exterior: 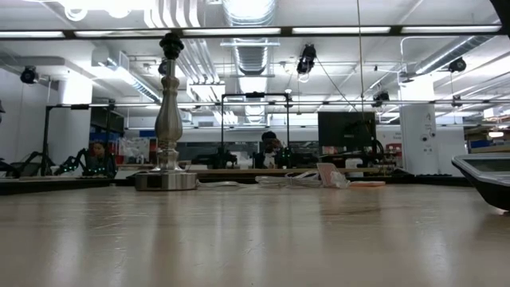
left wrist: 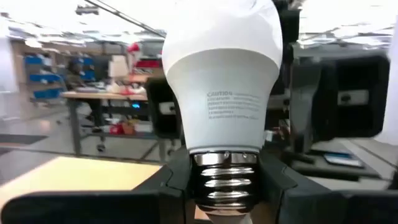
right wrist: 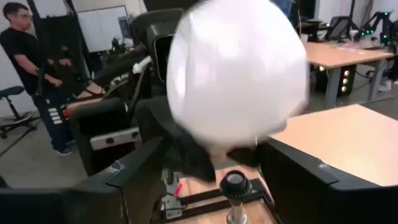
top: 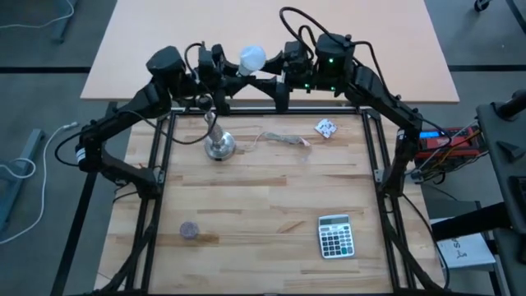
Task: Screw lightbulb
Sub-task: Insert the lightbulb into the lamp
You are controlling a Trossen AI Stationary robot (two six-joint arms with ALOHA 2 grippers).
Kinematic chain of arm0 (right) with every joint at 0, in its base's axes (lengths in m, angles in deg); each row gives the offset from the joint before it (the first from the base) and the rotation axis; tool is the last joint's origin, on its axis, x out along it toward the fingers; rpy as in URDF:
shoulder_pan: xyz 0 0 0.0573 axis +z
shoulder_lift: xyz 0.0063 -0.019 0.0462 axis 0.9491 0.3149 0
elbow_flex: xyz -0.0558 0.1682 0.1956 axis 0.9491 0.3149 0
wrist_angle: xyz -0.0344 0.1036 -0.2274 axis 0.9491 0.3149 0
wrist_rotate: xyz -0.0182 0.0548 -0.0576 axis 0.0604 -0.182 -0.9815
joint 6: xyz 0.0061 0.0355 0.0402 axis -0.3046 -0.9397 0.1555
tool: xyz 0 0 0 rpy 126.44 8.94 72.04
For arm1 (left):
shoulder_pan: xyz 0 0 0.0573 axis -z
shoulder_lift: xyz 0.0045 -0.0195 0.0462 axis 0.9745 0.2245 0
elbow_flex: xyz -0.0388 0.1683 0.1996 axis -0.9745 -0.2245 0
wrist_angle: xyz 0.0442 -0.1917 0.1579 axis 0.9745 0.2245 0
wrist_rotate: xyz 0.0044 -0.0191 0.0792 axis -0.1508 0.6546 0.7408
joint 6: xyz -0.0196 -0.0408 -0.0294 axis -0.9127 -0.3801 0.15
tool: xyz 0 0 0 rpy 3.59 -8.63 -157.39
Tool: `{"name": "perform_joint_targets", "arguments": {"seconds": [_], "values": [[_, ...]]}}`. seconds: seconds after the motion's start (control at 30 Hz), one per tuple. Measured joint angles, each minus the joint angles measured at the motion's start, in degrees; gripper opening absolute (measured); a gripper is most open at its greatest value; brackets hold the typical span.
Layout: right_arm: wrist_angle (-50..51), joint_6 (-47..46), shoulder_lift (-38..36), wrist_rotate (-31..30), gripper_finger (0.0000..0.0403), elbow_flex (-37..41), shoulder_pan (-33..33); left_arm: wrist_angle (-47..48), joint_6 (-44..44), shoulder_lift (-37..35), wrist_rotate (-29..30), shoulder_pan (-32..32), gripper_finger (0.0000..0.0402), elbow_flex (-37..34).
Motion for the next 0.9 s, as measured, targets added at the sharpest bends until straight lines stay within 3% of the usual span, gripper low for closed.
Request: {"name": "perform_joint_targets", "arguments": {"seconds": [0.67, 0.9], "values": [[-12.97, 2.57, 2.0, -0.37, 0.0261, -0.04, 0.28, -2.88, 6.58, -0.7, -1.24, 0.04, 0.0088, 0.0], [-15.52, 3.49, 2.93, 0.77, 0.0242, -0.04, 0.25, -1.04, 7.72, -0.79, -1.22, 0.04, 0.0088, -0.07]]}}
